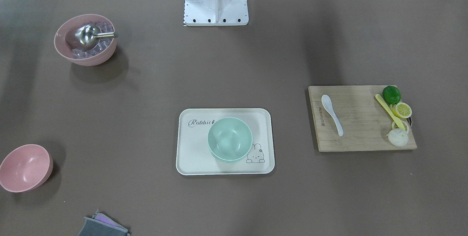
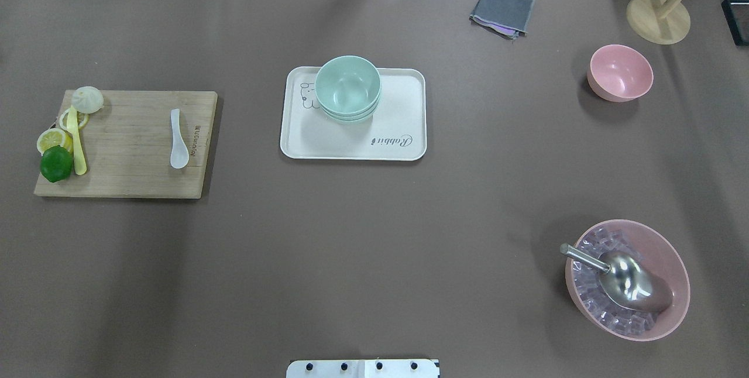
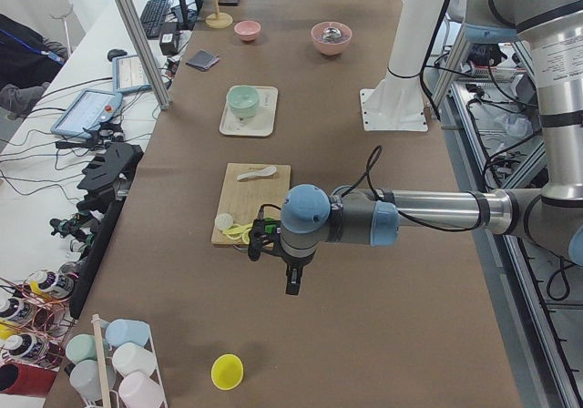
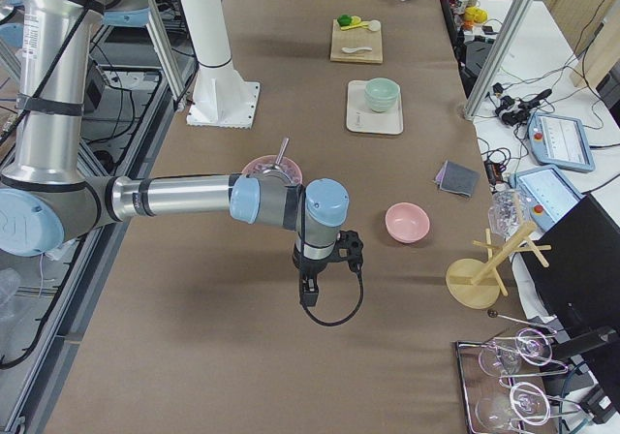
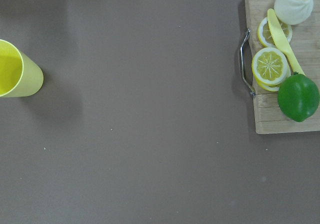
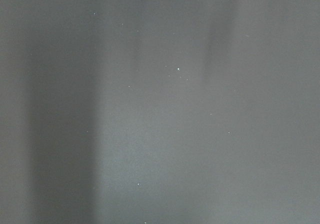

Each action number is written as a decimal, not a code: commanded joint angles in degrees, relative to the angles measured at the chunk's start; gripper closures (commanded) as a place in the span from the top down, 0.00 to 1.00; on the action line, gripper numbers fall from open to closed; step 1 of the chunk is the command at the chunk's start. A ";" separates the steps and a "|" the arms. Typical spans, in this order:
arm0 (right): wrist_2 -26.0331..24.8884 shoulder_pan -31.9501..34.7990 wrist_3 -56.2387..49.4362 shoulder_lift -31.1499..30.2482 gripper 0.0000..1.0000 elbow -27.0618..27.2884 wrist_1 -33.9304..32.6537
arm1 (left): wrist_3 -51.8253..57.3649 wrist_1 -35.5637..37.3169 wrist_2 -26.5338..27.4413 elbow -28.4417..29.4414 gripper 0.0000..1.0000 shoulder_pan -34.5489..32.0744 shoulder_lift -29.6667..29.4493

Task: Stack pink bowl on green and place spoon

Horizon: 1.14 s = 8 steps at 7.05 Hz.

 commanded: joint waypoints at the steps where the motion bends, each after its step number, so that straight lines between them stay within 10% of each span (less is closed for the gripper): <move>1: 0.01 -0.04 0.00 0.02 1.00 0.05 0.00 | 0.26 -0.01 0.68 -0.03 0.98 0.97 0.04; 6: 0.26 -0.56 0.17 4.13 1.00 0.05 0.26 | 0.09 -2.29 0.08 -0.91 0.98 1.24 -4.06; 8: 1.23 -0.74 0.35 4.77 1.00 -0.12 11.35 | 0.09 -6.22 0.08 -0.30 0.98 1.24 -8.98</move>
